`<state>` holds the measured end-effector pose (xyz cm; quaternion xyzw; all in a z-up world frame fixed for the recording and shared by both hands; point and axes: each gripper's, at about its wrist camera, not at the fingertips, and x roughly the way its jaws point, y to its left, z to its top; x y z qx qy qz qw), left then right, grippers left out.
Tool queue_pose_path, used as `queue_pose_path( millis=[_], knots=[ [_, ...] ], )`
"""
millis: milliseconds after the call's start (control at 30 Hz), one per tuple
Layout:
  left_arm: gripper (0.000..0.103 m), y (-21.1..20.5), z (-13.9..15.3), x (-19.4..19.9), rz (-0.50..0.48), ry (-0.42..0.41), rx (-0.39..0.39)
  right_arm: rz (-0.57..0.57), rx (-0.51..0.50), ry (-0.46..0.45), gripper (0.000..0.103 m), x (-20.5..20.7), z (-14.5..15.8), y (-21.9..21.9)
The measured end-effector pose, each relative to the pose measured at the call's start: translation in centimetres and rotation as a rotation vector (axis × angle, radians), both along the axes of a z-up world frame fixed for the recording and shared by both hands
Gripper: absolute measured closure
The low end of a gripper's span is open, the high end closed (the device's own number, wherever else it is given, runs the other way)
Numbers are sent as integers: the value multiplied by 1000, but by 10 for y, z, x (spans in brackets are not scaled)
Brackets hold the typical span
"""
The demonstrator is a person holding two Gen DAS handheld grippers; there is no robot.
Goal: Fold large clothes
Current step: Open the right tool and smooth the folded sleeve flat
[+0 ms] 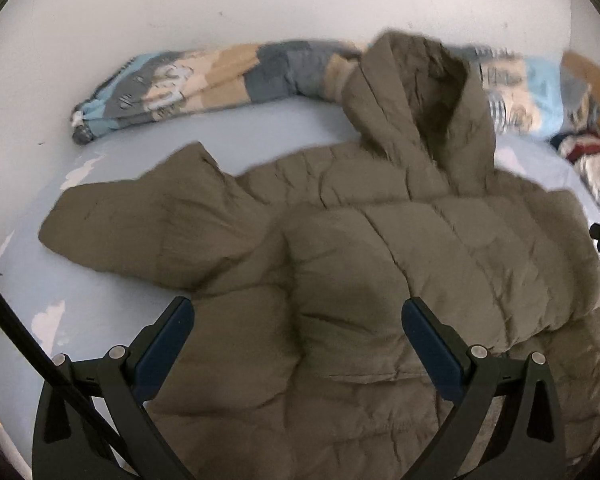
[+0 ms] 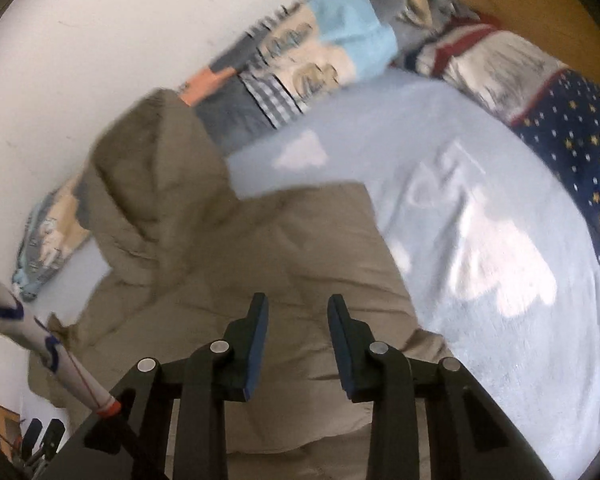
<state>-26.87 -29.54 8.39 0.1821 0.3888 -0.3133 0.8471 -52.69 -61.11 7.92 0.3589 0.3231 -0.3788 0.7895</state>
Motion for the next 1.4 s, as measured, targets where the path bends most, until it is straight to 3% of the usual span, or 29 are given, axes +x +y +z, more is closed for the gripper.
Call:
queue_pose_path(
  millis=[133, 333, 400, 500, 600, 733, 833, 900, 1033, 1167, 1267, 1400],
  knots=[
    [0, -14, -30, 6, 10, 44, 117, 14, 38, 81, 69, 17, -19, -6],
    [0, -8, -34, 17, 22, 121, 89, 33, 114, 139, 69, 26, -54, -11],
    [0, -3, -22, 14, 32, 98, 58, 28, 107, 162, 69, 29, -49, -10],
    [0, 1, 3, 2, 11, 31, -14, 20, 64, 80, 69, 25, -18, 3],
    [0, 3, 16, -8, -21, -13, -71, 71, -24, 62, 69, 36, 8, 27],
    [0, -7, -3, -8, -48, 49, -18, 192, -4, 34, 69, 62, 9, 59],
    [0, -16, -31, -3, -49, 121, 86, 247, 22, 91, 68, 78, -14, 75],
    [0, -14, -38, 0, -42, 164, 77, 264, 30, 134, 65, 85, -29, 81],
    [0, -11, -27, 0, -34, 161, 45, 285, 12, 184, 64, 91, -35, 84],
    [0, 2, -1, -6, -36, 117, -28, 284, -38, 130, 62, 88, -11, 92],
    [0, 14, 15, -7, -37, 80, -65, 307, -64, 68, 47, 90, 2, 108],
    [0, 33, 30, -2, -18, 49, -87, 431, 6, 165, 39, 117, -29, 137]
  ],
)
